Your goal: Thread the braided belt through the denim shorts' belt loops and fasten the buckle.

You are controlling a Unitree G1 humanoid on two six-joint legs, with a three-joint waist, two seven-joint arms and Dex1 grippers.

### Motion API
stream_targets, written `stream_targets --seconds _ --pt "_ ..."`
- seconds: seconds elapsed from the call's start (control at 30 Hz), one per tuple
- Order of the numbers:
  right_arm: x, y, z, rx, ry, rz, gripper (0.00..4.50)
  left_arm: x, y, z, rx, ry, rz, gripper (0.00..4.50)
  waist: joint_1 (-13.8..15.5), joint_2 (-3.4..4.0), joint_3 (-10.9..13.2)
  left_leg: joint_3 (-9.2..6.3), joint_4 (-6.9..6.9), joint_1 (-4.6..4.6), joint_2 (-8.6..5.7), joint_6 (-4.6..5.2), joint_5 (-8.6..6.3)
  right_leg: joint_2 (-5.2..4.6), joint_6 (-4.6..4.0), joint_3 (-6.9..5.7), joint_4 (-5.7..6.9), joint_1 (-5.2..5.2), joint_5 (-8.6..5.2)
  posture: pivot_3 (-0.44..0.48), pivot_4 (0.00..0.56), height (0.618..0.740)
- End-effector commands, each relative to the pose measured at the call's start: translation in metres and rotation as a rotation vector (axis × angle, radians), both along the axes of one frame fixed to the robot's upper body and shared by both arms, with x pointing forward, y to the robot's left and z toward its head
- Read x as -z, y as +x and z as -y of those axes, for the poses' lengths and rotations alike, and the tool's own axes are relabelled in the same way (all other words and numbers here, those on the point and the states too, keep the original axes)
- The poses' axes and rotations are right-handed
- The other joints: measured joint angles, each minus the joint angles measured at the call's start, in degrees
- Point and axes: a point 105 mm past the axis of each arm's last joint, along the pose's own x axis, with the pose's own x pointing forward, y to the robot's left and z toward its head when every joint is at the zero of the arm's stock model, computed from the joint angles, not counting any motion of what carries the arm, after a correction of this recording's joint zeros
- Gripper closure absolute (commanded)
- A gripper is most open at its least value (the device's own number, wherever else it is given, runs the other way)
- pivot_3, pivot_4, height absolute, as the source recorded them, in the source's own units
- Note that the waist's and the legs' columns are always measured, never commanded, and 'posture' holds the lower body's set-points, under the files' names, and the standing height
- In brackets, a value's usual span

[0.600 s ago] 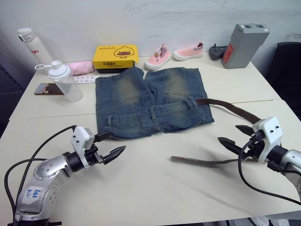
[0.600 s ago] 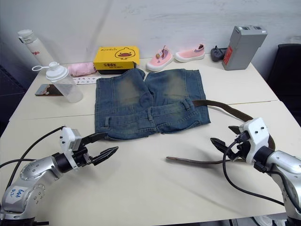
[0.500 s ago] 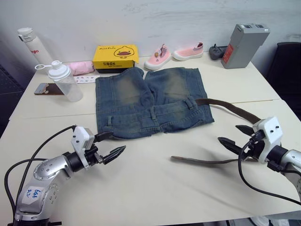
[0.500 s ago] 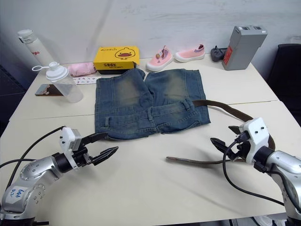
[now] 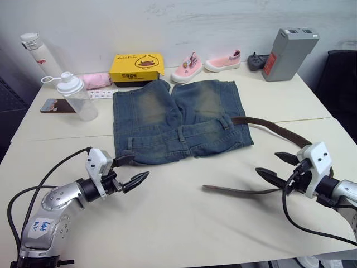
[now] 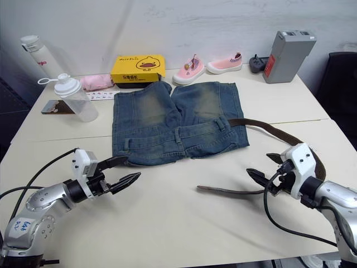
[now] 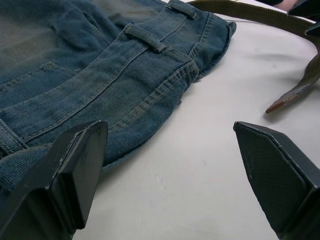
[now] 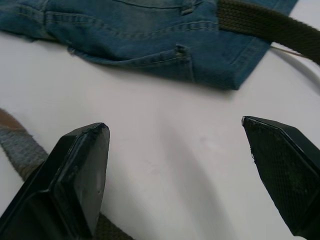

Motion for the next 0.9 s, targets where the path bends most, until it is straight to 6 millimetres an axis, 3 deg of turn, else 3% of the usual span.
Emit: stream_targets --seconds 0.03,0.17,0.3,0.47,0.57,0.73,0.77,0.83,0.9 --pt "-0.003 -0.021 -0.026 -0.194 -0.034 -0.062 0.00 -0.006 -0.003 0.005 0.034 0.002 0.022 0.09 0.04 0.01 0.00 0.00 0.00 0.00 0.00 0.00 0.00 0.00 0.00 0.00 0.00 0.00 0.00 0.000 0.150 0.739" --pt "0.013 -0.036 -0.039 -0.321 -0.142 -0.179 0.00 -0.006 -0.005 0.007 0.048 0.007 0.023 0.09 0.08 -0.10 -0.02 0.00 0.03 -0.01 0.00 0.01 -0.02 0.00 0.00 0.00 -0.01 0.01 0.00 0.000 0.150 0.739" --pt "0.048 -0.025 -0.012 -0.237 -0.400 -0.249 0.00 -0.008 -0.003 0.007 0.038 0.000 0.029 0.09 0.00 -0.25 -0.11 0.02 0.12 0.00 0.01 -0.04 -0.06 0.00 -0.01 0.00 -0.03 0.02 0.00 0.000 0.150 0.739" --pt "0.062 -0.021 -0.001 -0.217 -0.462 -0.267 0.00 -0.008 -0.004 0.009 0.040 0.002 0.033 0.09 -0.01 -0.52 -0.31 0.00 0.15 0.10 0.05 -0.06 -0.08 0.04 -0.02 0.00 -0.04 0.04 -0.01 0.000 0.150 0.739" --pt "0.063 -0.021 -0.005 -0.244 -0.443 -0.259 0.84 -0.009 -0.004 0.008 0.032 0.001 0.035 0.00 -0.04 -0.64 -0.45 0.00 0.17 0.11 0.08 -0.09 -0.10 0.05 -0.05 0.00 -0.02 0.12 -0.02 0.000 0.150 0.739" --pt "0.063 -0.026 -0.015 -0.302 -0.420 -0.259 3.24 -0.008 -0.004 0.012 0.073 0.013 0.032 0.00 0.02 -0.60 -0.51 -0.04 0.32 0.11 0.09 -0.06 -0.15 0.05 -0.07 0.00 -0.03 0.12 0.00 0.000 0.150 0.739" --pt "0.064 -0.027 -0.016 -0.309 -0.419 -0.263 3.51 -0.008 -0.005 0.013 0.083 0.014 0.033 0.00 0.04 -0.59 -0.53 -0.04 0.33 0.11 0.09 -0.06 -0.15 0.05 -0.07 0.00 -0.03 0.12 0.00 0.000 0.150 0.739" --pt "0.062 -0.026 -0.021 -0.319 -0.411 -0.241 4.46 -0.010 -0.004 0.016 0.111 0.012 0.034 0.00 0.09 -0.58 -0.54 -0.05 0.34 0.11 0.09 -0.06 -0.17 0.05 -0.08 -0.01 -0.03 0.12 0.00 0.000 0.150 0.739" --pt "0.056 -0.022 -0.031 -0.346 -0.398 -0.198 4.46 -0.014 -0.004 0.022 0.156 -0.001 0.029 0.00 0.05 -0.57 -0.55 -0.05 0.34 0.11 0.10 -0.05 -0.18 0.05 -0.09 -0.01 -0.03 0.11 -0.01 0.000 0.150 0.739"
